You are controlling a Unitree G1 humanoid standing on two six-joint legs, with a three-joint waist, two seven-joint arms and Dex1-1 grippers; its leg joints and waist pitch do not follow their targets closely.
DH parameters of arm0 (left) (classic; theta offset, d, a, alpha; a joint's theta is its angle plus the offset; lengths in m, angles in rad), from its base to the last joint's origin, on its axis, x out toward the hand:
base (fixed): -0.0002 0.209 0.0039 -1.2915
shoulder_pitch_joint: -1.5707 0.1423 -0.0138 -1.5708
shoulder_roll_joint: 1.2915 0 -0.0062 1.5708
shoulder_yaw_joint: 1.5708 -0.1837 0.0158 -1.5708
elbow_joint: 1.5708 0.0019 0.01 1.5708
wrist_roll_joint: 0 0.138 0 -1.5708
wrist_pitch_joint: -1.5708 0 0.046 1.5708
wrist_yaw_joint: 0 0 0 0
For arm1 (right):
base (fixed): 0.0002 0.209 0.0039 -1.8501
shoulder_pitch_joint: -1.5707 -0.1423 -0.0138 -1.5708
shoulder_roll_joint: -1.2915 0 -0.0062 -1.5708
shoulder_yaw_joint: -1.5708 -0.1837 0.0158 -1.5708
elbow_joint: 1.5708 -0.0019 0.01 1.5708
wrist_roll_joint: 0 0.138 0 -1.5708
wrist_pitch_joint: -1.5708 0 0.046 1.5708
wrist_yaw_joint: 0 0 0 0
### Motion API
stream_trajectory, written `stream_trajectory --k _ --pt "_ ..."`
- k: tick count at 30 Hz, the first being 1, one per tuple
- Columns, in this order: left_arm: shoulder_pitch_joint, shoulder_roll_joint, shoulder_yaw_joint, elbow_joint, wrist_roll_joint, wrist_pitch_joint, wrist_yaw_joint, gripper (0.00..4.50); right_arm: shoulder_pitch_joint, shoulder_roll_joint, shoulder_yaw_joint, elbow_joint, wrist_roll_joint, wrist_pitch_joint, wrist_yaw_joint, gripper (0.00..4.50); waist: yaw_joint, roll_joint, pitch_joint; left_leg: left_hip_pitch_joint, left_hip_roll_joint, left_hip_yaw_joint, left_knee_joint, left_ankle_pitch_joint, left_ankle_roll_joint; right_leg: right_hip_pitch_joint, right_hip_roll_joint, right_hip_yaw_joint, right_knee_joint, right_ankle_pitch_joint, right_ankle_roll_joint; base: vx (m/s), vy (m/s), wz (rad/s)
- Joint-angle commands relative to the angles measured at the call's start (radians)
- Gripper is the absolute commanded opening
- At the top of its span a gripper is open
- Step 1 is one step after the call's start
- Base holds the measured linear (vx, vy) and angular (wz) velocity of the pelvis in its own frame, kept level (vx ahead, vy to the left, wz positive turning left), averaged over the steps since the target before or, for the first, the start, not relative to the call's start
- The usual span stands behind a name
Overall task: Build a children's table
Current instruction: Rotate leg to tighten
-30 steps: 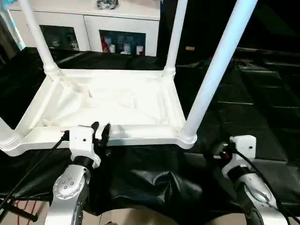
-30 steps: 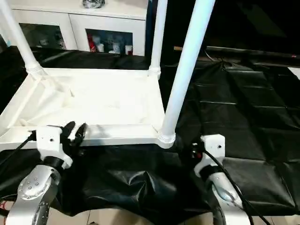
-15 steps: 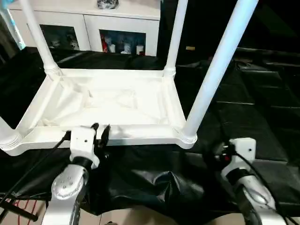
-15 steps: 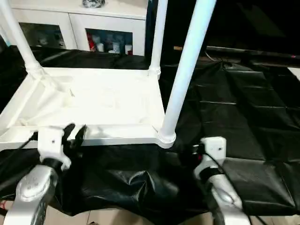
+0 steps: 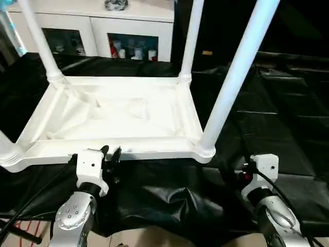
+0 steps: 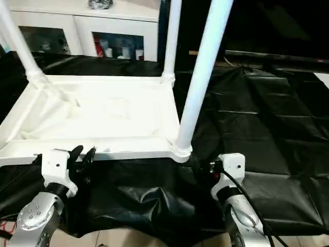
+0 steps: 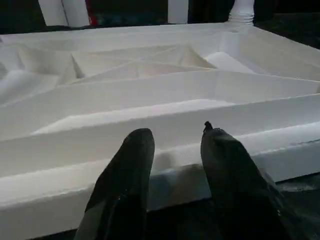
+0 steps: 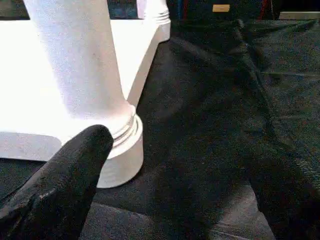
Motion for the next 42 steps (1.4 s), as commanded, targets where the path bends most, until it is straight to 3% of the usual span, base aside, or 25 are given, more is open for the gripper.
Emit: stream_trajectory --k 1,7,8,9,10,11,15,16,17,18,21,22,24,25,26,27,28,30,32,33,34,37,38,40,42 --pt "-0.018 0.003 -0.006 -0.019 -0.007 0.011 0.002 1.84 0.002 -0.005 -0.008 -0.003 -0.004 -0.005 -0.007 4.5 0.0 0.01 -0.035 -0.003 0.074 -0.035 -0.084 -0.24 0.041 0.032 -0.115 0.081 -0.096 -0.269 -0.083 0.0 0.0 0.0" --pt "-0.047 -0.012 0.003 0.019 0.001 -0.007 0.028 1.84 0.011 -0.011 -0.008 -0.044 0.034 0.008 0.031 4.5 -0.006 0.022 -0.037 -0.006 0.072 -0.033 -0.079 -0.205 0.056 0.036 -0.112 0.079 -0.091 -0.225 -0.095 0.0 0.0 0.0" --pt "-0.051 -0.016 -0.002 0.027 0.005 -0.015 0.03 1.84 0.011 -0.014 -0.01 -0.039 0.036 0.003 0.035 4.5 -0.007 0.017 -0.038 -0.008 0.071 -0.032 -0.078 -0.197 0.061 0.036 -0.112 0.079 -0.092 -0.228 -0.096 0.0 0.0 0.0" --pt "-0.063 -0.017 -0.015 0.017 0.012 -0.013 0.03 1.84 -0.002 -0.012 -0.016 -0.028 0.037 -0.001 0.027 4.5 -0.008 -0.002 -0.038 -0.01 0.071 -0.03 -0.077 -0.192 0.065 0.038 -0.113 0.079 -0.092 -0.236 -0.093 0.0 0.0 0.0" --pt "-0.069 -0.017 -0.016 0.013 0.009 -0.012 0.027 1.84 -0.009 -0.008 -0.018 -0.027 0.041 0.002 0.024 4.5 -0.003 0.01 -0.038 -0.008 0.07 -0.031 -0.077 -0.183 0.067 0.036 -0.116 0.079 -0.091 -0.259 -0.09 0.0 0.0 0.0" --pt "-0.076 -0.016 -0.016 0.008 0.006 -0.011 0.024 1.84 -0.018 -0.004 -0.02 -0.026 0.045 0.005 0.02 4.5 -0.003 0.013 -0.037 -0.007 0.071 -0.031 -0.077 -0.188 0.068 0.034 -0.116 0.08 -0.093 -0.272 -0.088 0.0 0.0 0.0" --pt "-0.109 -0.008 0.003 0.03 0.008 -0.018 0.038 1.84 -0.052 0.012 -0.009 -0.021 0.049 0.018 0.011 4.5 -0.007 0.016 -0.037 -0.005 0.073 -0.034 -0.08 -0.203 0.055 0.032 -0.112 0.078 -0.094 -0.268 -0.085 0.0 0.0 0.0" --pt "-0.121 -0.005 0.009 0.039 0.013 -0.022 0.046 1.84 -0.061 0.014 -0.004 -0.021 0.046 0.025 0.008 4.5 -0.005 0.008 -0.038 -0.005 0.071 -0.033 -0.079 -0.189 0.058 0.033 -0.112 0.078 -0.089 -0.253 -0.089 0.0 0.0 0.0" --pt "-0.132 -0.002 0.015 0.047 0.018 -0.027 0.056 1.84 -0.071 0.016 0.001 -0.022 0.045 0.032 0.006 4.5 -0.004 0.011 -0.04 -0.005 0.07 -0.033 -0.078 -0.179 0.059 0.034 -0.113 0.078 -0.088 -0.242 -0.091 0.0 0.0 0.0" --pt "-0.142 0.001 0.022 0.048 0.008 -0.013 0.053 1.84 -0.079 0.014 0.007 -0.019 0.045 0.039 0.01 4.5 -0.005 -0.006 -0.04 -0.008 0.07 -0.031 -0.077 -0.162 0.066 0.037 -0.113 0.079 -0.087 -0.224 -0.092 0.0 0.0 0.0" --pt "-0.164 0.008 0.031 0.066 0.002 -0.021 0.049 1.84 -0.094 0.003 0.012 0.005 0.037 0.039 0.026 4.5 -0.002 0.006 -0.041 -0.007 0.073 -0.032 -0.076 -0.134 0.067 0.036 -0.115 0.078 -0.08 -0.178 -0.109 0.0 0.0 0.0" --pt "-0.182 0.009 0.029 0.077 0.006 -0.019 0.047 1.84 -0.102 -0.005 0.008 0.018 0.03 0.036 0.027 4.5 -0.002 0.015 -0.04 -0.005 0.072 -0.032 -0.076 -0.144 0.063 0.036 -0.115 0.079 -0.08 -0.18 -0.111 0.0 0.0 0.0" --pt "-0.19 0.009 0.027 0.08 0.007 -0.017 0.045 1.84 -0.106 -0.007 0.005 0.022 0.028 0.036 0.025 4.5 -0.002 0.009 -0.04 -0.004 0.071 -0.031 -0.076 -0.161 0.059 0.036 -0.115 0.079 -0.084 -0.201 -0.11 0.0 0.0 0.0" --pt "-0.209 0.002 0.017 0.098 0.007 -0.007 0.042 1.84 -0.121 -0.009 0.0 0.032 0.031 0.033 0.025 4.5 -0.001 0.031 -0.04 -0.003 0.071 -0.033 -0.076 -0.167 0.053 0.035 -0.117 0.08 -0.083 -0.206 -0.112 0.0 0.0 0.0" --pt "-0.216 -0.002 0.01 0.11 0.01 -0.012 0.041 1.84 -0.127 -0.007 -0.002 0.037 0.033 0.031 0.023 4.5 -0.006 0.016 -0.039 -0.003 0.07 -0.03 -0.076 -0.182 0.051 0.036 -0.114 0.078 -0.089 -0.223 -0.107 0.0 0.0 0.0" --pt "-0.221 -0.003 0.002 0.115 0.013 -0.005 0.04 1.84 -0.132 -0.005 -0.005 0.033 0.034 0.038 0.016 4.5 -0.007 0.014 -0.04 -0.005 0.07 -0.032 -0.077 -0.177 0.05 0.039 -0.115 0.079 -0.087 -0.224 -0.107 0.0 0.0 0.0" --pt "-0.229 -0.003 -0.003 0.113 0.015 0.007 0.039 1.84 -0.14 -0.005 -0.008 0.025 0.037 0.051 0.01 4.5 -0.006 0.003 -0.04 -0.004 0.07 -0.029 -0.075 -0.171 0.053 0.036 -0.115 0.08 -0.089 -0.23 -0.106 0.0 0.0 0.0" --pt "-0.247 -0.012 -0.013 0.106 0.007 0.027 0.041 1.84 -0.162 0.006 -0.024 -0.01 0.078 0.086 0.004 4.5 -0.001 0.014 -0.042 -0.005 0.071 -0.032 -0.075 -0.156 0.055 0.038 -0.117 0.08 -0.083 -0.223 -0.112 0.0 0.0 0.0" --pt "-0.248 -0.016 -0.015 0.125 0.007 0.013 0.042 1.84 -0.166 0.004 -0.017 0.008 0.092 0.087 0.031 4.5 -0.004 0.005 -0.042 -0.007 0.071 -0.03 -0.074 -0.144 0.059 0.038 -0.117 0.079 -0.082 -0.206 -0.115 0.0 0.0 0.0" --pt "-0.248 -0.014 -0.019 0.127 0.007 0.013 0.035 1.84 -0.169 -0.004 -0.012 0.015 0.084 0.087 0.037 4.5 -0.002 0.008 -0.043 -0.007 0.07 -0.03 -0.072 -0.141 0.061 0.039 -0.118 0.08 -0.082 -0.205 -0.116 0.0 0.0 0.0" --pt "-0.248 -0.013 -0.021 0.128 0.008 0.014 0.032 1.84 -0.17 -0.008 -0.01 0.018 0.081 0.087 0.039 4.5 -0.004 -0.012 -0.043 -0.007 0.069 -0.027 -0.071 -0.134 0.066 0.039 -0.117 0.079 -0.083 -0.206 -0.112 0.0 0.0 0.0" --pt "-0.252 0.0 -0.021 0.102 -0.022 0.033 -0.011 1.84 -0.193 -0.032 -0.019 -0.007 0.108 0.131 0.058 4.5 0.0 -0.005 -0.043 -0.005 0.072 -0.029 -0.073 -0.11 0.072 0.037 -0.117 0.079 -0.076 -0.189 -0.118 0.0 0.0 0.0" --pt "-0.259 0.001 -0.011 0.106 -0.031 0.029 -0.012 1.84 -0.198 -0.074 -0.014 -0.04 0.164 0.169 0.14 4.5 -0.002 -0.019 -0.042 -0.005 0.072 -0.027 -0.073 -0.117 0.077 0.039 -0.116 0.079 -0.078 -0.187 -0.119 0.0 0.0 0.0" --pt "-0.262 0.001 -0.009 0.11 -0.033 0.028 -0.011 1.84 -0.198 -0.091 -0.011 -0.049 0.181 0.177 0.173 4.5 0.004 -0.013 -0.042 -0.005 0.073 -0.027 -0.07 -0.116 0.086 0.039 -0.12 0.08 -0.077 -0.187 -0.114 0.0 0.0 0.0" --pt "-0.259 0.003 -0.012 0.111 -0.027 0.026 -0.007 1.84 -0.2 -0.115 -0.016 -0.052 0.193 0.17 0.206 4.5 0.006 -0.017 -0.041 -0.006 0.072 -0.026 -0.071 -0.111 0.089 0.039 -0.119 0.079 -0.078 -0.195 -0.111 0.0 0.0 0.0"
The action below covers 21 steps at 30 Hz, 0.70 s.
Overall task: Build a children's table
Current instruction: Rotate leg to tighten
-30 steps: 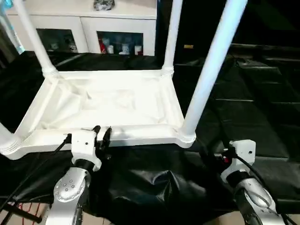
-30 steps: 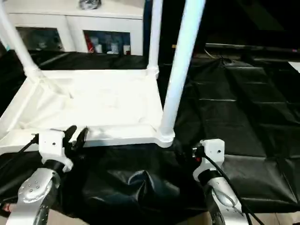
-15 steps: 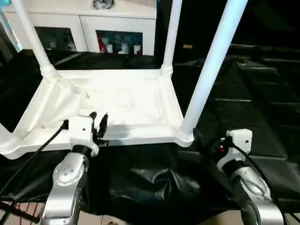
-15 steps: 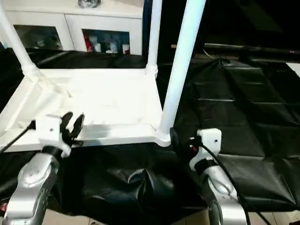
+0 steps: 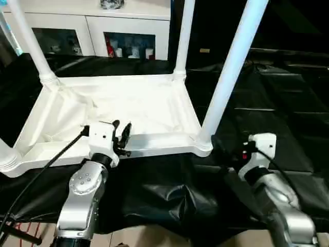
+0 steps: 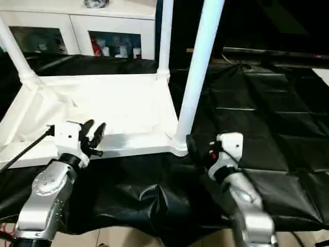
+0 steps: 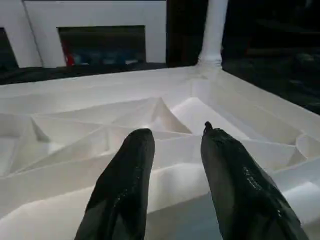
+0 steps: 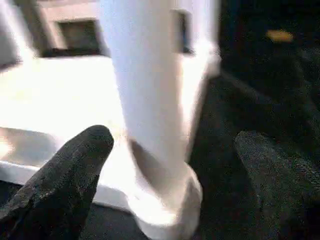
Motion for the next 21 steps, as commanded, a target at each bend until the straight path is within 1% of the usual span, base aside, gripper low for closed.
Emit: stream_trajectory --k 1,2,3,4,6,7,8,9,10,11,12,13,14,15,16,17,18,19,20,21 --pt "0.011 0.005 -0.007 -0.02 0.0 0.008 0.002 1.84 -0.029 -0.015 -0.037 0.006 0.017 -0.002 0.002 4.5 0.009 -0.006 -0.049 -0.001 0.074 -0.028 -0.073 -0.102 0.08 0.037 -0.12 0.077 -0.078 -0.199 -0.11 0.0 0.0 0.0" --pt "0.018 0.005 -0.008 -0.027 0.001 0.013 0.003 1.84 -0.046 -0.013 -0.061 0.021 0.019 0.005 -0.017 4.5 0.009 -0.007 -0.049 -0.001 0.075 -0.028 -0.073 -0.1 0.077 0.037 -0.119 0.077 -0.079 -0.195 -0.112 0.0 0.0 0.0" --pt "0.024 0.005 -0.011 -0.034 -0.002 0.022 -0.001 1.84 -0.061 -0.013 -0.069 0.033 0.017 0.002 -0.022 4.5 0.008 -0.01 -0.049 -0.002 0.075 -0.028 -0.073 -0.098 0.071 0.037 -0.118 0.077 -0.077 -0.183 -0.116 0.0 0.0 0.0" --pt "0.027 0.006 -0.013 -0.038 -0.004 0.027 -0.006 1.84 -0.072 -0.012 -0.071 0.041 0.018 0.004 -0.02 4.5 0.009 -0.01 -0.05 0.001 0.076 -0.028 -0.073 -0.099 0.068 0.037 -0.119 0.077 -0.075 -0.178 -0.12 0.0 0.0 0.0" --pt "0.032 0.01 -0.023 -0.045 -0.009 0.023 -0.026 1.84 -0.092 -0.012 -0.068 0.062 0.018 -0.001 -0.008 4.5 0.01 -0.011 -0.05 0.0 0.074 -0.028 -0.073 -0.11 0.064 0.037 -0.12 0.077 -0.077 -0.187 -0.123 0.0 0.0 0.0" --pt "0.033 0.013 -0.027 -0.051 -0.01 0.026 -0.034 1.84 -0.108 -0.007 -0.069 0.08 0.025 -0.001 -0.005 4.5 0.013 -0.022 -0.049 0.001 0.074 -0.027 -0.073 -0.11 0.065 0.037 -0.121 0.077 -0.078 -0.199 -0.119 0.0 0.0 0.0" --pt "0.032 0.016 -0.028 -0.054 -0.01 0.03 -0.036 1.84 -0.117 -0.004 -0.071 0.09 0.033 0.001 -0.004 4.5 0.014 -0.019 -0.049 0.0 0.074 -0.028 -0.074 -0.111 0.064 0.038 -0.123 0.077 -0.077 -0.204 -0.121 0.0 0.0 0.0" --pt "0.032 0.017 -0.027 -0.057 -0.011 0.034 -0.037 1.84 -0.123 -0.003 -0.071 0.095 0.038 0.001 -0.001 4.5 0.015 -0.017 -0.05 0.002 0.076 -0.027 -0.074 -0.113 0.061 0.037 -0.123 0.077 -0.078 -0.21 -0.122 0.0 0.0 0.0" --pt "0.033 0.02 -0.027 -0.06 -0.022 0.042 -0.047 1.84 -0.127 -0.009 -0.065 0.097 0.046 0.005 0.011 4.5 0.017 -0.018 -0.049 0.002 0.076 -0.027 -0.073 -0.107 0.058 0.036 -0.121 0.077 -0.078 -0.196 -0.122 0.0 0.0 0.0" --pt "0.036 0.028 -0.033 -0.063 -0.023 0.047 -0.06 1.84 -0.128 -0.014 -0.053 0.099 0.054 0.014 0.033 4.5 0.019 -0.016 -0.051 0.003 0.077 -0.027 -0.073 -0.096 0.059 0.038 -0.12 0.078 -0.074 -0.171 -0.121 0.0 0.0 0.0" --pt "0.038 0.036 -0.043 -0.063 -0.021 0.05 -0.074 1.84 -0.129 -0.023 -0.034 0.105 0.054 0.022 0.06 4.5 0.02 -0.017 -0.051 0.002 0.077 -0.027 -0.073 -0.09 0.061 0.037 -0.119 0.078 -0.072 -0.159 -0.122 0.0 0.0 0.0" --pt "0.042 0.041 -0.05 -0.064 -0.022 0.055 -0.085 1.84 -0.13 -0.031 -0.011 0.115 0.039 0.026 0.083 4.5 0.023 -0.013 -0.05 0.002 0.076 -0.027 -0.073 -0.084 0.062 0.037 -0.119 0.078 -0.07 -0.144 -0.125 0.0 0.0 0.0" --pt "0.043 0.043 -0.053 -0.064 -0.022 0.057 -0.089 1.84 -0.131 -0.034 -0.001 0.119 0.033 0.028 0.093 4.5 0.023 -0.014 -0.052 0.002 0.076 -0.027 -0.072 -0.084 0.063 0.039 -0.12 0.077 -0.07 -0.14 -0.128 0.0 0.0 0.0" --pt "0.043 0.045 -0.056 -0.063 -0.019 0.061 -0.091 1.84 -0.134 -0.033 0.014 0.13 0.024 0.028 0.105 4.5 0.023 -0.011 -0.051 0.002 0.076 -0.026 -0.072 -0.09 0.061 0.037 -0.119 0.077 -0.072 -0.138 -0.133 0.0 0.0 0.0" --pt "0.043 0.046 -0.058 -0.063 -0.017 0.064 -0.092 1.84 -0.137 -0.032 0.022 0.137 0.019 0.028 0.112 4.5 0.026 -0.013 -0.052 0.002 0.076 -0.026 -0.071 -0.092 0.059 0.04 -0.122 0.078 -0.071 -0.138 -0.135 0.0 0.0 0.0" --pt "0.041 0.047 -0.061 -0.06 -0.013 0.069 -0.092 1.84 -0.145 -0.026 0.034 0.154 0.013 0.023 0.119 4.5 0.026 -0.01 -0.051 0.002 0.077 -0.027 -0.073 -0.095 0.054 0.039 -0.122 0.078 -0.072 -0.141 -0.138 0.0 0.0 0.0" --pt "0.039 0.054 -0.071 -0.058 -0.006 0.071 -0.1 1.84 -0.154 -0.02 0.063 0.171 0.006 0.021 0.133 4.5 0.027 -0.008 -0.05 0.002 0.076 -0.028 -0.073 -0.102 0.052 0.039 -0.121 0.077 -0.072 -0.148 -0.139 0.0 0.0 0.0" --pt "0.037 0.055 -0.073 -0.058 -0.007 0.074 -0.101 1.84 -0.156 -0.019 0.073 0.173 0.005 0.019 0.138 4.5 0.026 -0.007 -0.05 0.001 0.077 -0.029 -0.074 -0.107 0.048 0.041 -0.121 0.077 -0.073 -0.155 -0.136 0.0 0.0 0.0" --pt "0.037 0.055 -0.074 -0.06 -0.008 0.076 -0.103 1.84 -0.155 -0.018 0.08 0.171 0.005 0.018 0.143 4.5 0.026 -0.005 -0.05 0.001 0.077 -0.029 -0.074 -0.11 0.046 0.041 -0.121 0.077 -0.073 -0.157 -0.136 0.0 0.0 0.0" --pt "0.034 0.06 -0.078 -0.06 -0.008 0.077 -0.107 1.84 -0.154 -0.017 0.083 0.17 0.006 0.017 0.146 4.5 0.026 -0.007 -0.05 0.001 0.077 -0.029 -0.074 -0.117 0.044 0.041 -0.121 0.077 -0.075 -0.16 -0.133 0.0 0.0 0.0"
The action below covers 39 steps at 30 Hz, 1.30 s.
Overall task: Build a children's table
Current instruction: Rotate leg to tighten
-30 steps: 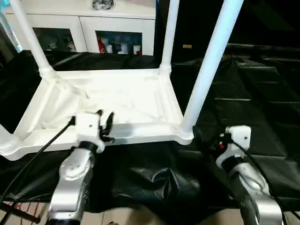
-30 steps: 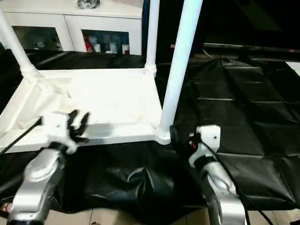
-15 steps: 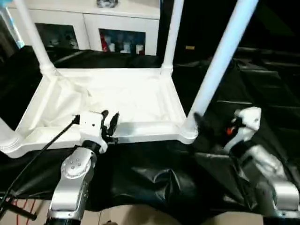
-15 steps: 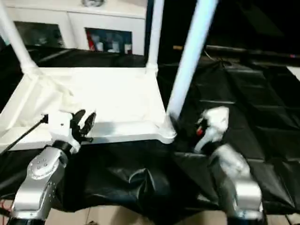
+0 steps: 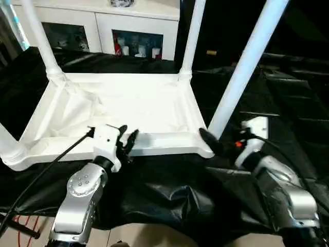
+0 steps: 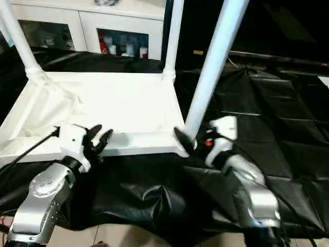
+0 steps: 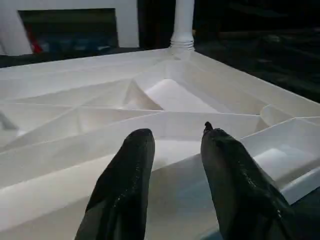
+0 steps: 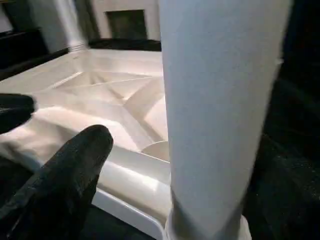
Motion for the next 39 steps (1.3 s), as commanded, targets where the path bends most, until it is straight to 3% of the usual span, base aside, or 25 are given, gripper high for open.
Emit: stream_trajectory --k 1,2,5,7,8,9,10,11,12,17,20,23,27,33,34,36,37,38,39 --pt "-0.004 0.01 -0.014 -0.012 0.007 0.008 -0.02 1.84 -0.009 0.004 0.023 0.008 -0.013 -0.004 0.011 4.5 0.003 0.01 -0.052 0.001 0.076 -0.03 -0.074 -0.115 0.045 0.042 -0.121 0.078 -0.076 -0.163 -0.127 0.0 0.0 0.0" --pt "-0.009 0.016 -0.019 -0.009 0.006 -0.004 -0.034 1.84 -0.012 0.008 0.013 0.017 -0.022 -0.018 -0.008 4.5 0.004 0.018 -0.053 0.002 0.077 -0.031 -0.074 -0.113 0.04 0.041 -0.122 0.078 -0.075 -0.162 -0.129 0.0 0.0 0.0" --pt "-0.023 0.03 -0.032 0.001 0.006 -0.035 -0.068 1.84 -0.015 0.015 -0.016 0.021 -0.008 -0.02 -0.025 4.5 0.006 0.017 -0.054 0.004 0.078 -0.031 -0.075 -0.114 0.032 0.041 -0.12 0.079 -0.071 -0.126 -0.138 0.0 0.0 0.0" --pt "-0.047 0.038 -0.045 0.025 -0.008 -0.03 -0.107 1.84 0.0 -0.005 -0.034 -0.001 -0.003 -0.02 -0.02 4.5 0.008 0.024 -0.055 0.008 0.078 -0.03 -0.074 -0.114 0.028 0.039 -0.118 0.079 -0.071 -0.104 -0.139 0.0 0.0 0.0" --pt "-0.064 0.034 -0.042 0.043 -0.015 -0.026 -0.111 1.84 0.026 -0.029 -0.044 -0.035 0.001 -0.012 -0.011 4.5 0.01 0.055 -0.056 0.011 0.078 -0.033 -0.072 -0.122 0.016 0.037 -0.115 0.078 -0.066 -0.071 -0.148 0.0 0.0 0.0" --pt "-0.07 0.029 -0.037 0.051 -0.017 -0.022 -0.1 1.84 0.047 -0.045 -0.047 -0.059 0.002 -0.006 -0.002 4.5 0.007 0.04 -0.054 0.011 0.078 -0.029 -0.073 -0.128 0.02 0.039 -0.113 0.078 -0.074 -0.064 -0.141 0.0 0.0 0.0" --pt "-0.073 0.024 -0.031 0.054 -0.019 -0.018 -0.089 1.84 0.066 -0.059 -0.047 -0.08 0.001 -0.002 0.007 4.5 0.011 0.036 -0.057 0.012 0.08 -0.031 -0.072 -0.128 0.019 0.043 -0.115 0.079 -0.066 -0.048 -0.146 0.0 0.0 0.0" --pt "-0.075 0.017 -0.022 0.057 -0.023 -0.004 -0.073 1.84 0.081 -0.069 -0.049 -0.097 0.001 0.0 0.012 4.5 0.011 0.034 -0.057 -0.001 0.073 -0.029 -0.07 -0.114 0.039 0.053 -0.119 0.079 -0.063 -0.031 -0.15 0.0 0.0 0.0" --pt "-0.075 0.006 -0.01 0.056 -0.031 0.015 -0.055 1.84 0.102 -0.078 -0.053 -0.12 0.004 0.005 0.014 4.5 0.012 0.044 -0.058 -0.003 0.072 -0.031 -0.069 -0.112 0.042 0.054 -0.121 0.078 -0.062 -0.046 -0.154 0.0 0.0 0.0" --pt "-0.076 -0.005 0.001 0.047 -0.042 0.005 -0.047 1.84 0.224 -0.096 -0.094 -0.244 0.055 0.044 0.023 4.5 0.005 0.04 -0.051 -0.007 0.069 -0.03 -0.07 -0.142 0.073 0.047 -0.117 0.073 -0.092 -0.256 -0.094 0.0 0.0 0.0" --pt "-0.085 -0.002 -0.008 0.058 -0.041 0.0 -0.068 1.84 0.264 -0.095 -0.129 -0.292 0.111 0.075 0.018 4.5 0.004 0.044 -0.05 -0.001 0.069 -0.03 -0.071 -0.167 0.071 0.038 -0.115 0.072 -0.101 -0.315 -0.074 0.0 0.0 0.0" --pt "-0.091 -0.004 -0.013 0.059 -0.049 0.016 -0.077 1.84 0.265 -0.092 -0.201 -0.263 0.105 0.076 -0.05 4.5 0.004 0.049 -0.05 0.003 0.07 -0.03 -0.073 -0.171 0.057 0.033 -0.113 0.071 -0.104 -0.326 -0.069 0.0 0.0 0.0" --pt "-0.085 -0.016 -0.007 0.061 -0.059 0.024 -0.062 1.84 0.198 -0.081 -0.236 -0.148 -0.004 0.029 -0.188 4.5 0.0 0.049 -0.054 0.001 0.067 -0.029 -0.07 -0.143 0.04 0.034 -0.113 0.072 -0.092 -0.242 -0.104 0.0 0.0 0.0" --pt "-0.065 -0.056 0.043 0.052 -0.058 0.012 0.025 1.84 0.145 -0.001 -0.164 -0.1 -0.068 -0.004 -0.288 4.5 -0.006 0.048 -0.057 -0.005 0.065 -0.027 -0.066 -0.106 0.064 0.041 -0.115 0.071 -0.088 -0.205 -0.112 0.0 0.0 0.0" --pt "-0.061 -0.058 0.045 0.046 -0.058 0.01 0.029 1.84 0.139 0.011 -0.154 -0.088 -0.08 -0.012 -0.3 4.5 -0.007 0.034 -0.057 -0.006 0.065 -0.026 -0.067 -0.102 0.068 0.042 -0.114 0.071 -0.088 -0.203 -0.11 0.0 0.0 0.0" --pt "-0.046 -0.058 0.043 0.014 -0.048 0.002 0.04 1.84 0.106 0.062 -0.108 -0.044 -0.117 -0.041 -0.328 4.5 -0.007 0.039 -0.056 -0.005 0.069 -0.028 -0.069 -0.1 0.063 0.039 -0.116 0.071 -0.08 -0.207 -0.122 0.0 0.0 0.0" --pt "-0.04 -0.059 0.043 0.005 -0.047 0.004 0.043 1.84 0.097 0.073 -0.098 -0.039 -0.118 -0.046 -0.326 4.5 -0.009 0.036 -0.053 0.003 0.069 -0.026 -0.073 -0.156 0.054 0.04 -0.116 0.071 -0.087 -0.268 -0.114 0.0 0.0 0.0" --pt "-0.031 -0.059 0.042 -0.002 -0.047 0.003 0.046 1.84 0.09 0.076 -0.087 -0.037 -0.122 -0.048 -0.319 4.5 -0.008 0.041 -0.051 0.016 0.071 -0.026 -0.079 -0.227 0.041 0.043 -0.115 0.071 -0.091 -0.335 -0.108 0.0 0.0 0.0" --pt "-0.025 -0.059 0.041 -0.007 -0.047 0.002 0.05 1.84 0.087 0.075 -0.078 -0.035 -0.127 -0.05 -0.311 4.5 -0.01 0.042 -0.049 0.018 0.07 -0.026 -0.082 -0.258 0.038 0.044 -0.112 0.069 -0.095 -0.366 -0.102 0.0 0.0 0.0"
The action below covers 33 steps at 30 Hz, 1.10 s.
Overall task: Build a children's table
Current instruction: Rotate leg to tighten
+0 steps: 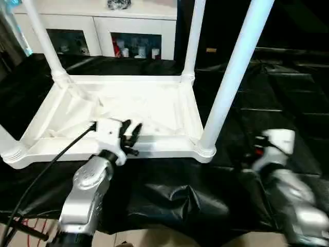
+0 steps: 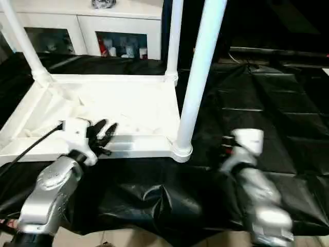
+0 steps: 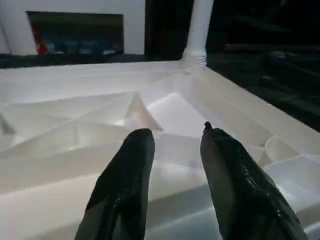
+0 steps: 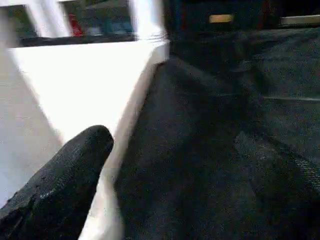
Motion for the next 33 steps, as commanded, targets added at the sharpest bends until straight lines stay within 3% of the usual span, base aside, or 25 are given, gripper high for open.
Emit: stream_trajectory --k 1,3,5,6,10,11,13,14,15,16,17,18,19,20,21,22,23,24,25,26,27,28,29,31,33 --pt "0.007 -0.001 0.004 -0.026 0.005 -0.006 0.016 1.84 -0.014 -0.012 0.018 0.007 -0.018 -0.015 0.012 4.5 -0.003 -0.007 -0.047 0.019 0.071 -0.027 -0.085 -0.29 0.035 0.046 -0.109 0.068 -0.095 -0.395 -0.104 0.0 0.0 0.0" --pt "0.019 -0.011 0.007 -0.037 0.012 -0.008 0.03 1.84 -0.018 -0.018 0.016 0.014 -0.025 -0.02 0.013 4.5 -0.003 -0.02 -0.039 0.036 0.061 -0.02 -0.089 -0.37 0.045 0.054 -0.102 0.06 -0.114 -0.524 -0.084 0.0 0.0 0.0" --pt "0.025 -0.015 0.007 -0.045 0.015 -0.005 0.041 1.84 -0.021 -0.02 0.01 0.019 -0.023 -0.02 0.01 4.5 -0.002 -0.018 -0.031 0.046 0.056 -0.017 -0.089 -0.384 0.05 0.055 -0.103 0.06 -0.13 -0.589 -0.069 0.0 0.0 0.0" --pt "0.025 -0.014 0.006 -0.046 0.016 -0.005 0.041 1.84 -0.021 -0.021 0.009 0.02 -0.023 -0.02 0.009 4.5 0.0 -0.026 -0.035 0.046 0.055 -0.017 -0.092 -0.364 0.054 0.066 -0.105 0.06 -0.133 -0.592 -0.061 0.0 0.0 0.0" --pt "0.033 -0.015 0.0 -0.058 0.018 -0.004 0.046 1.84 -0.023 -0.018 -0.005 0.028 -0.015 -0.018 0.007 4.5 0.003 -0.027 -0.05 0.039 0.059 -0.015 -0.098 -0.249 0.084 0.084 -0.096 0.063 -0.106 -0.376 -0.113 0.0 0.0 0.0" --pt "0.04 -0.015 -0.003 -0.065 0.017 -0.004 0.047 1.84 -0.02 -0.018 -0.006 0.025 -0.012 -0.007 0.005 4.5 -0.013 -0.022 -0.039 0.139 0.097 0.006 -0.103 -0.334 -0.006 0.018 -0.044 0.081 -0.093 -0.369 -0.123 0.046 0.006 -0.22" --pt "0.043 -0.015 -0.007 -0.068 0.018 -0.002 0.049 1.84 -0.013 -0.02 0.0 0.02 -0.017 -0.01 0.009 4.5 -0.017 -0.028 -0.027 0.185 0.112 0.024 -0.115 -0.467 -0.053 -0.022 -0.04 0.074 -0.071 -0.334 -0.166 0.057 0.004 -0.36" --pt "0.044 -0.015 -0.008 -0.069 0.019 -0.002 0.05 1.84 -0.008 -0.022 0.004 0.017 -0.022 -0.014 0.01 4.5 -0.002 -0.057 -0.024 0.092 0.054 0.025 -0.099 -0.438 -0.007 0.045 -0.076 0.094 -0.075 -0.289 -0.191 0.1 -0.006 -0.46" --pt "0.044 -0.016 -0.009 -0.07 0.02 -0.001 0.049 1.84 -0.005 -0.023 0.006 0.015 -0.026 -0.017 0.01 4.5 0.009 -0.054 -0.048 0.039 0.016 0.03 -0.075 -0.324 0.025 0.117 -0.092 0.133 -0.081 -0.254 -0.19 0.1 -0.006 -0.46" --pt "0.044 -0.015 -0.01 -0.071 0.021 -0.001 0.048 1.84 -0.002 -0.024 0.008 0.011 -0.026 -0.018 0.013 4.5 0.034 -0.047 -0.056 0.015 -0.001 0.009 -0.02 -0.179 0.075 0.146 -0.138 0.186 -0.099 -0.236 -0.221 0.129 -0.014 -0.18" --pt "0.044 -0.013 -0.012 -0.071 0.022 0.0 0.047 1.84 0.002 -0.026 0.01 0.007 -0.026 -0.017 0.016 4.5 0.041 -0.042 -0.063 -0.044 0.004 -0.025 0.009 -0.045 0.099 0.183 -0.149 0.188 -0.095 -0.175 -0.246 0.118 0.002 -0.04" --pt "0.044 -0.013 -0.012 -0.071 0.022 0.0 0.047 1.84 0.002 -0.026 0.01 0.007 -0.026 -0.017 0.016 4.5 0.039 -0.038 -0.065 -0.052 0.007 -0.031 0.004 -0.001 0.103 0.175 -0.131 0.174 -0.085 -0.123 -0.246 0.118 0.002 -0.04" --pt "0.044 -0.01 -0.013 -0.073 0.022 0.003 0.044 1.84 0.005 -0.03 0.011 0.005 -0.026 -0.014 0.019 4.5 0.025 -0.019 -0.068 -0.045 0.019 -0.036 -0.033 0.078 0.108 0.145 -0.073 0.118 -0.062 -0.057 -0.21 0.085 0.027 -0.12" --pt "0.044 -0.008 -0.013 -0.074 0.022 0.005 0.043 1.84 0.006 -0.032 0.01 0.005 -0.028 -0.015 0.019 4.5 0.005 -0.007 -0.064 -0.007 0.043 -0.052 -0.055 0.087 0.14 0.104 -0.036 0.082 -0.044 -0.038 -0.16 0.087 0.034 -0.09" --pt "0.044 -0.006 -0.013 -0.074 0.022 0.005 0.043 1.84 0.006 -0.035 0.011 0.008 -0.031 -0.017 0.019 4.5 -0.006 -0.005 -0.07 0.024 0.061 -0.067 -0.059 0.085 0.168 0.088 -0.032 0.073 -0.028 -0.031 -0.151 0.087 0.034 -0.09" --pt "0.044 -0.005 -0.013 -0.073 0.022 0.005 0.042 1.84 0.005 -0.038 0.011 0.011 -0.035 -0.018 0.019 4.5 -0.013 0.008 -0.079 0.074 0.087 -0.09 -0.059 0.105 0.21 0.057 -0.035 0.062 -0.003 -0.009 -0.151 0.121 0.043 0.02" --pt "0.045 0.0 -0.013 -0.074 0.023 0.005 0.041 1.84 0.004 -0.043 0.011 0.017 -0.041 -0.022 0.019 4.5 -0.048 -0.001 -0.08 0.145 0.149 -0.15 -0.054 0.172 0.385 -0.023 -0.062 0.051 0.039 -0.041 -0.138 0.117 0.037 0.1" --pt "0.046 0.001 -0.013 -0.074 0.022 0.005 0.041 1.84 0.004 -0.044 0.011 0.018 -0.042 -0.023 0.02 4.5 -0.05 -0.012 -0.074 0.14 0.148 -0.147 -0.051 0.168 0.419 -0.027 -0.079 0.06 0.039 -0.029 -0.14 0.117 0.037 0.1" --pt "0.046 0.001 -0.013 -0.074 0.022 0.006 0.041 1.84 0.003 -0.045 0.01 0.019 -0.042 -0.023 0.02 4.5 -0.04 -0.036 -0.061 0.072 0.075 -0.083 -0.029 0.098 0.409 0.028 -0.112 0.09 -0.009 0.052 -0.185 0.069 0.022 0.1" --pt "0.045 0.002 -0.013 -0.074 0.022 0.007 0.04 1.84 0.002 -0.047 0.009 0.021 -0.04 -0.024 0.022 4.5 -0.027 -0.054 -0.058 0.005 0.006 -0.042 -0.003 0.069 0.373 0.093 -0.118 0.124 -0.034 0.084 -0.214 0.065 0.007 0.08" --pt "0.045 0.003 -0.013 -0.074 0.022 0.007 0.04 1.84 0.002 -0.05 0.01 0.023 -0.04 -0.025 0.024 4.5 -0.001 -0.057 -0.063 -0.044 -0.007 -0.043 0.022 0.054 0.271 0.142 -0.152 0.154 -0.063 0.002 -0.209 0.065 0.007 0.08" --pt "0.044 0.005 -0.014 -0.074 0.022 0.008 0.041 1.84 0.002 -0.053 0.012 0.025 -0.044 -0.026 0.027 4.5 0.005 -0.05 -0.07 -0.056 0.008 -0.054 0.0 0.141 0.195 0.143 -0.129 0.138 -0.025 0.153 -0.188 0.056 -0.01 0.04" --pt "0.044 0.005 -0.014 -0.074 0.022 0.008 0.041 1.84 0.002 -0.053 0.012 0.025 -0.044 -0.026 0.027 4.5 -0.007 -0.034 -0.073 -0.033 0.026 -0.063 -0.017 0.256 0.162 0.109 -0.088 0.107 0.014 0.346 -0.172 0.0 0.0 0.0" --pt "0.046 0.006 -0.017 -0.076 0.017 0.001 0.035 1.84 0.0 -0.056 0.016 0.029 -0.049 -0.027 0.026 4.5 -0.016 -0.031 -0.08 0.002 0.05 -0.076 -0.008 0.391 0.174 0.076 -0.085 0.099 0.034 0.509 -0.175 0.0 0.0 0.0" --pt "0.048 0.013 -0.026 -0.079 0.014 -0.001 0.016 1.84 -0.004 -0.058 0.018 0.034 -0.048 -0.029 0.026 4.5 -0.011 -0.03 -0.083 0.004 0.052 -0.074 -0.003 0.433 0.161 0.066 -0.088 0.101 0.036 0.551 -0.189 0.0 0.0 0.0"
